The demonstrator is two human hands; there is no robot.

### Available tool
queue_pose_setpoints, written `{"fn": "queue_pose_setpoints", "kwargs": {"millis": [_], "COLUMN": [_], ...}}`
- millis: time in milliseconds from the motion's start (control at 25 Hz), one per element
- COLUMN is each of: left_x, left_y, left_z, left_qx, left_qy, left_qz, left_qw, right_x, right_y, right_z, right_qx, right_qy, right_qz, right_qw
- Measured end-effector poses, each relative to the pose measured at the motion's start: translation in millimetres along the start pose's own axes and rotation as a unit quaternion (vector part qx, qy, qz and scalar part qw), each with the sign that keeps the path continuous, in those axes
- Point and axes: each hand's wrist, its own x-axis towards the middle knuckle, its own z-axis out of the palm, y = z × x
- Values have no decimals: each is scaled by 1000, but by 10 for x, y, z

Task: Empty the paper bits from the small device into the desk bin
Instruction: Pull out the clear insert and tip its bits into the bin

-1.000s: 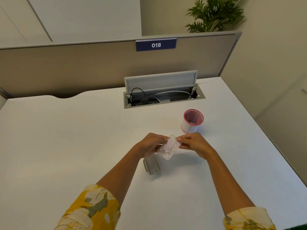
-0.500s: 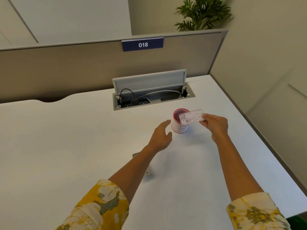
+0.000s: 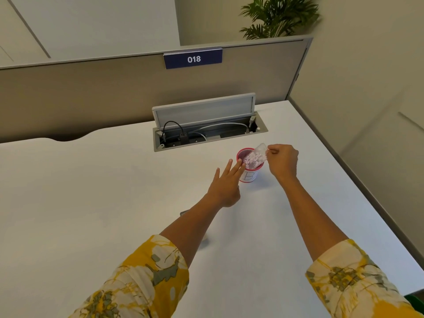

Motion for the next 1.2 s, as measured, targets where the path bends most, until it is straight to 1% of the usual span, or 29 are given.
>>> {"fn": "queue_pose_setpoints", "kwargs": {"millis": [200, 320, 480, 560, 640, 720, 800, 920, 1040, 1200], "left_x": [12, 23, 35, 30, 37, 41, 38, 38, 25, 13], "left_y": [-14, -19, -29, -27, -28, -34, -39, -45, -36, -29], "left_z": [15, -16, -35, -29, -21, -15, -15, -16, -19, -4], "left_qx": [23, 39, 48, 50, 53, 57, 61, 65, 61, 57], "left_qy": [-7, -8, -16, -15, -15, -14, -15, -17, -19, -21], "left_qz": [-6, -3, -3, -5, -5, -4, -4, -3, -3, -7], "left_qw": [1000, 999, 999, 999, 998, 998, 998, 998, 998, 998], "right_x": [-57, -105, -186, -219, -252, -290, -309, -347, -347, -377], "right_y": [38, 84, 142, 165, 187, 208, 229, 275, 275, 275], "right_z": [99, 97, 86, 85, 92, 87, 77, 82, 66, 35], "right_qx": [-35, -31, -19, -38, -53, -44, -58, -52, -64, -49], "right_qy": [-40, -71, -80, -100, -82, -68, -74, -56, -64, -33], "right_qz": [-71, -89, -135, -136, -153, -174, -175, -185, -179, -194], "right_qw": [996, 993, 987, 985, 983, 981, 980, 980, 980, 979]}}
